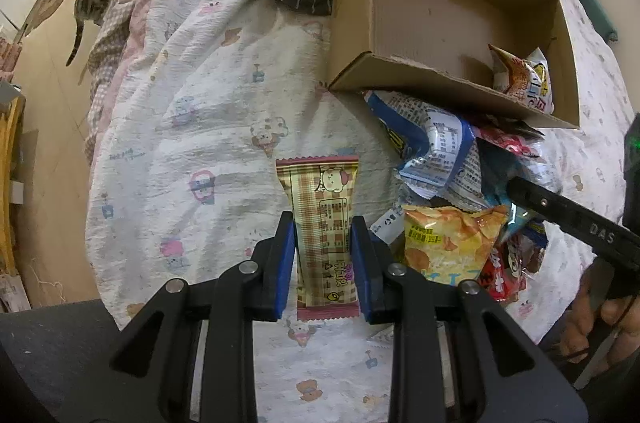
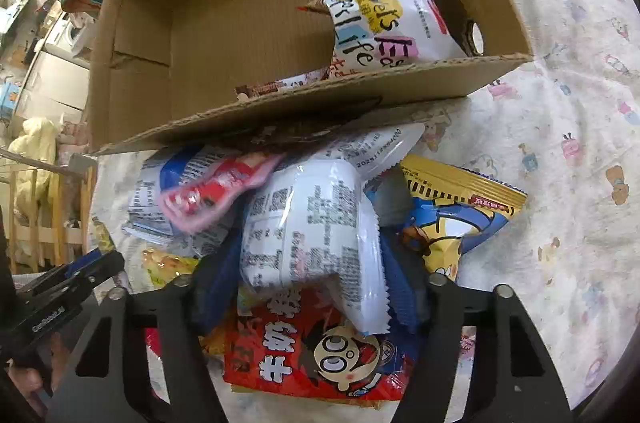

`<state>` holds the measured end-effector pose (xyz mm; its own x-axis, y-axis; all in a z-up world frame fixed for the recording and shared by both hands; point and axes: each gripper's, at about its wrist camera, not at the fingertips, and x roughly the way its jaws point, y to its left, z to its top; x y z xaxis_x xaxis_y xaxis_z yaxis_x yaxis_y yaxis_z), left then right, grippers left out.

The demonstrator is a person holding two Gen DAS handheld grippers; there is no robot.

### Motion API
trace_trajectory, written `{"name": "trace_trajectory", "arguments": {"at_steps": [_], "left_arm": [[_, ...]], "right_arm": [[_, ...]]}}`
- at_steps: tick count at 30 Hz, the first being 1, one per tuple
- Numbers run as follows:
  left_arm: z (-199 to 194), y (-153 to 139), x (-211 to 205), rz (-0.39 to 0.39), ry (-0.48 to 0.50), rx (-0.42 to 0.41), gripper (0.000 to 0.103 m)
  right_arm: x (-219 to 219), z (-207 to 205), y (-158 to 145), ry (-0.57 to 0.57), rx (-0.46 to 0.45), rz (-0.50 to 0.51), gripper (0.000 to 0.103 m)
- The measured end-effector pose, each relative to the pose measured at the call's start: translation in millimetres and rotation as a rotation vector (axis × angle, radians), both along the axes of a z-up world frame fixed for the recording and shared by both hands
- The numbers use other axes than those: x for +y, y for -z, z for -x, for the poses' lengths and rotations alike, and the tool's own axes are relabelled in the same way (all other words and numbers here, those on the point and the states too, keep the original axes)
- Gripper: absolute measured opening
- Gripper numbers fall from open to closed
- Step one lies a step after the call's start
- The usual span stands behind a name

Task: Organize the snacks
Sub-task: 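Grasp the white printed snack bag with the right tool while the left tool holds the wafer bar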

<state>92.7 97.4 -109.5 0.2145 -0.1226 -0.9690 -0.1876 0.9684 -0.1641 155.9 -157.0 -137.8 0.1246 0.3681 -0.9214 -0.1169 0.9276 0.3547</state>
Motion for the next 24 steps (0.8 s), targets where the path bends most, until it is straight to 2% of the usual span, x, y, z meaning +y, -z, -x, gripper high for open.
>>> {"name": "trace_trajectory", "arguments": {"at_steps": [7,18,24], "left_arm": [[1,2,0,-0.005,-0.018,-0.001,0.023],[2,2,-4,-0.048,-0.022,-0.023,0.023],[1,0,-7,-0.057,-0.023,-0.034,0.023]], "right_arm": [[-26,16,-16,-0.007,-0.037,-0.06,0.055],[-79,42,-42,0.02,-0.096,-0.174,0.054],[-83,65,-59,-0.002,-0.173,-0.207,0.054]]}}
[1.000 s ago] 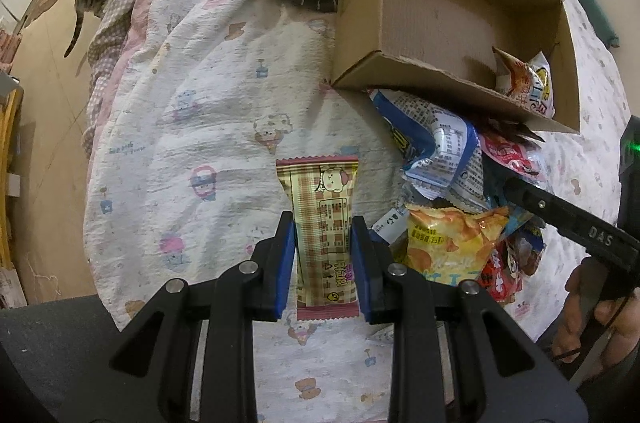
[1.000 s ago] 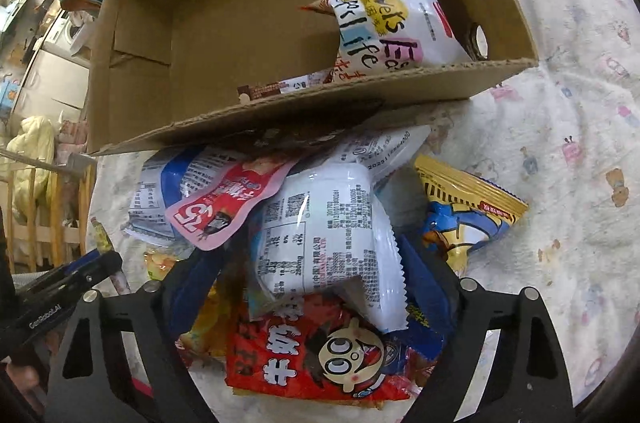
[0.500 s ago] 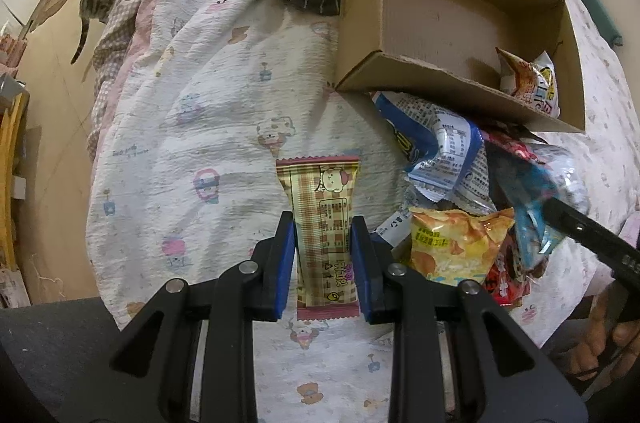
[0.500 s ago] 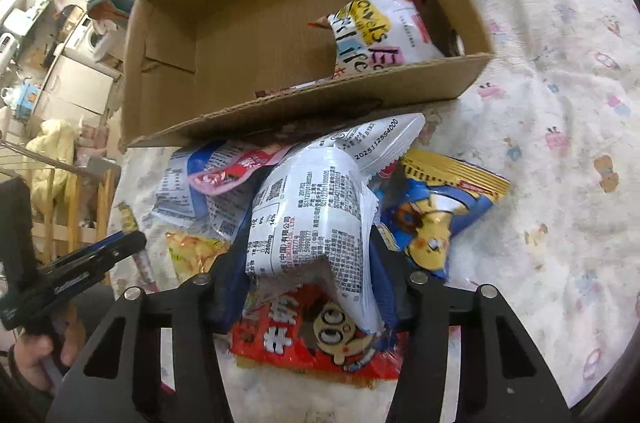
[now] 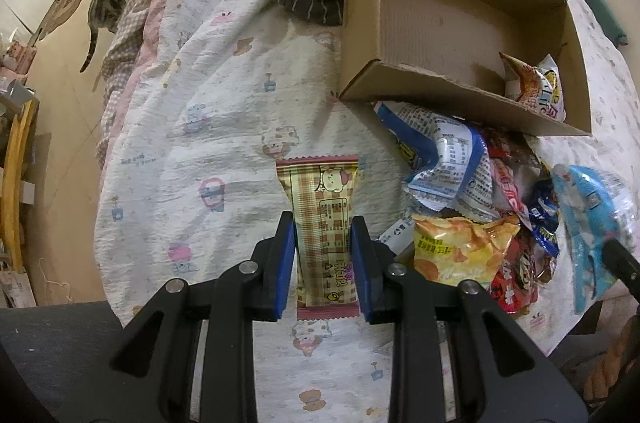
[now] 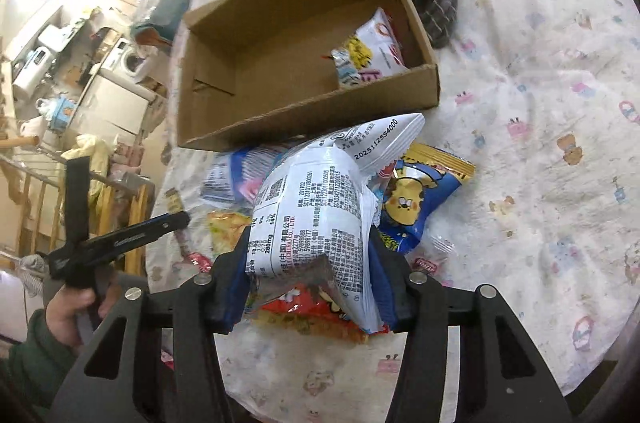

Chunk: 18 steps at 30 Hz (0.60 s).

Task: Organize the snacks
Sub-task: 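Grasp the white printed snack bag with the right tool while the left tool holds the wafer bar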

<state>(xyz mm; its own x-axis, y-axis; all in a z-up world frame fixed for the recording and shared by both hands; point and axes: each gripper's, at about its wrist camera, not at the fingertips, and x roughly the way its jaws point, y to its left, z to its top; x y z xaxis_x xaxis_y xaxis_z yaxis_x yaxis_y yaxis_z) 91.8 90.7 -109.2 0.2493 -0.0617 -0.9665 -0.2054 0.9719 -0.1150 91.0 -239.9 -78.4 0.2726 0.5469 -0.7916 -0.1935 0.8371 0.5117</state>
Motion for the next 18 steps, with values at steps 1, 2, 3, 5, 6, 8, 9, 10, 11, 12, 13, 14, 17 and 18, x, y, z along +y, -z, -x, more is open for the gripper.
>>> {"name": "trace_trajectory", "arguments": {"at_steps": [1,2,3,5,6,8,9,10,11,12,13,14,17,18], "left_arm": [[0,0,-1,0.01,-0.001,-0.001,0.023],[0,0,-2,0.019,0.005,0.001,0.023],[-1,0,-5,0.015,0.014,0.002,0.023],[-1,0,-8,-0.008,0.023,-0.003,0.023],[-1,0,-9,-0.015,0.024,-0.005,0.023],[0,-1,-10,-0.031,0.028,-0.015,0.023],[0,-2,-11,-0.039,0.029,-0.019,0.023],[1,-3,-10,-0.049,0.031,-0.026,0.023],[2,-4,-9,-0.052,0.029,-0.029,0.023],[2,-5,-7,-0.046,0.021,-0.028,0.023],[3,-6,-5,-0.027,0.008,-0.026,0.023],[2,-9,-3,0.004,-0.003,-0.028,0.023],[1,-26,-4,0.026,-0.007,-0.06,0.023],[0,-34,-5,0.024,-0.005,-0.08,0.023]], "right_arm": [[0,3,-4,-0.002,-0.02,-0.002,0.054],[3,3,-7,-0.001,-0.036,-0.004,0.054],[3,4,-11,0.002,-0.057,-0.017,0.054],[0,3,-17,0.01,-0.09,-0.041,0.054],[-1,5,-19,0.014,-0.107,-0.043,0.054],[-1,7,-24,0.013,-0.13,-0.041,0.054],[0,7,-25,0.013,-0.132,-0.037,0.054],[1,7,-24,0.014,-0.128,-0.037,0.054],[4,6,-22,0.016,-0.124,-0.036,0.054],[4,7,-21,0.017,-0.122,-0.036,0.054],[5,6,-22,0.019,-0.123,-0.039,0.054],[5,6,-24,0.022,-0.127,-0.045,0.054],[5,7,-29,0.03,-0.142,-0.061,0.054],[4,8,-31,0.032,-0.149,-0.067,0.054]]}}
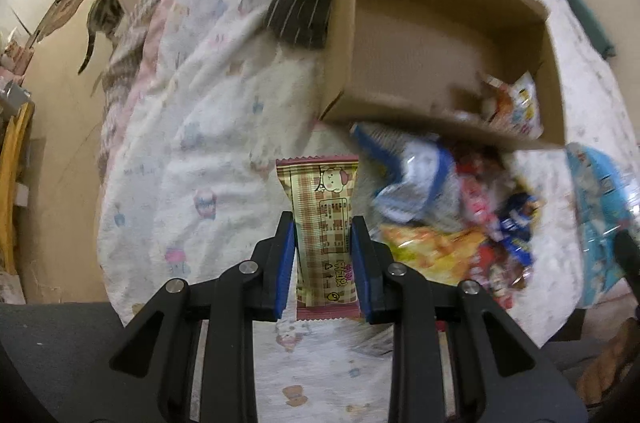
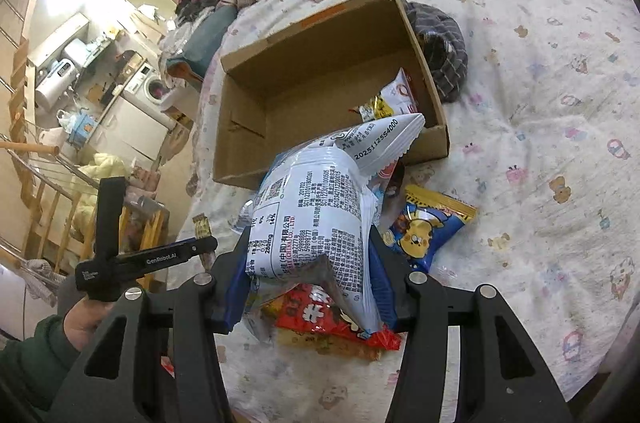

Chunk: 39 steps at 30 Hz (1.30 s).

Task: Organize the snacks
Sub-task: 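Grasp the white printed snack bag with the right tool while the left tool holds the wafer bar, then move both snacks over the box and release them inside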

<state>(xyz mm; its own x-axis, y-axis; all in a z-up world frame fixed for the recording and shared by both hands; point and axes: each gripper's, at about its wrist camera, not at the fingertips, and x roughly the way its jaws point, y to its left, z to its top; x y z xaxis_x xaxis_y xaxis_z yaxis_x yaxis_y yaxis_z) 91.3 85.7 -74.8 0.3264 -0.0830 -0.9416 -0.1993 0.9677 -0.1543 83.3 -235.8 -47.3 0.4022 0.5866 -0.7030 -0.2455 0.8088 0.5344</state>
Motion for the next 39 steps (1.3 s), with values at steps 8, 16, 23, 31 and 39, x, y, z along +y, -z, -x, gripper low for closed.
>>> {"name": "trace_trajectory", "arguments": {"at_steps": [8,16,23,31,39], "left_arm": [[-16,-53,-20,-0.039,0.072,-0.116,0.023],[-40,-77,-30,-0.051,0.122,-0.164,0.023],[-49,-73,-29,-0.049,0.121,-0.165,0.023],[-78,-81,-49,-0.037,0.168,-0.187,0.023],[-108,-78,-46,-0.043,0.176,-0.177,0.023]], "right_arm": [[-2,-7,-7,0.03,-0.026,-0.012,0.054],[0,-14,-22,0.043,-0.071,-0.033,0.054],[-4,-27,-21,0.082,-0.042,-0.034,0.054],[4,-63,-37,0.131,-0.044,-0.053,0.054],[12,-117,-35,0.144,-0.009,-0.024,0.054]]}}
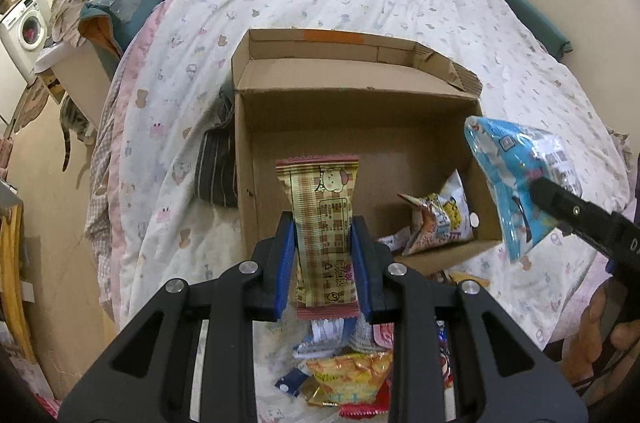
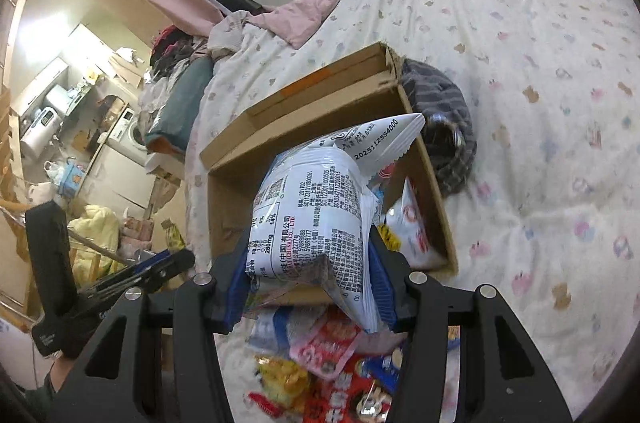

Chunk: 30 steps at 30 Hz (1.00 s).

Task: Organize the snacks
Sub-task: 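Move both snacks over the box and release them inside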

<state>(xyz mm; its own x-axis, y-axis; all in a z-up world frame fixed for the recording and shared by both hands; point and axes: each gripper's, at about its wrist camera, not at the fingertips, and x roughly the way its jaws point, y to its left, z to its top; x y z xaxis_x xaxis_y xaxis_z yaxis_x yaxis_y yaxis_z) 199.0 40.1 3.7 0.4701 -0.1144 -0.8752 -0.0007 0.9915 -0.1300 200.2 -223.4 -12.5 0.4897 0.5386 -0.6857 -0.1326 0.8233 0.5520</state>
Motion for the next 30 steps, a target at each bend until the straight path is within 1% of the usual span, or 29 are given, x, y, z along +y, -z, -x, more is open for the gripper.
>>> {"name": "trace_trajectory", "arguments": {"at_steps": [5,8,12,16,18,20,25,27,30], "left_arm": [[-21,0,-6,-0.02,0.018,-0.006,0.023],[-28,9,-4,-0.013,0.024,-0.006,0.023],[-32,26,-3,-0.011,0.025,-0.011,0.023],[-36,36,-7,-0.027,0.035,-0.011,0.023],[-36,40,-11,-0.06,0.054,-0.018,0.023],[-38,43,-13,-0.072,0.064,-0.013,0.023],[-41,48,-17,-0.086,0.072,0.006,0.023],[-42,51,-19,-0.085,0.076,0.011,0.023],[-42,56,-27,-0.081,0.091,0.028,0.023]], "right_arm": [[3,-27,3,0.011,0.01,0.007,0.054],[9,-43,9,0.011,0.015,0.036,0.054],[11,-56,23,0.012,0.032,0.039,0.054],[17,-62,38,0.004,0.061,0.037,0.054],[25,-65,44,-0.011,0.064,0.058,0.054],[33,-68,48,-0.031,0.07,0.082,0.054],[49,-71,60,-0.072,0.091,0.126,0.054],[50,-69,64,-0.068,0.097,0.143,0.054],[44,-69,66,-0.045,0.108,0.135,0.054]]}}
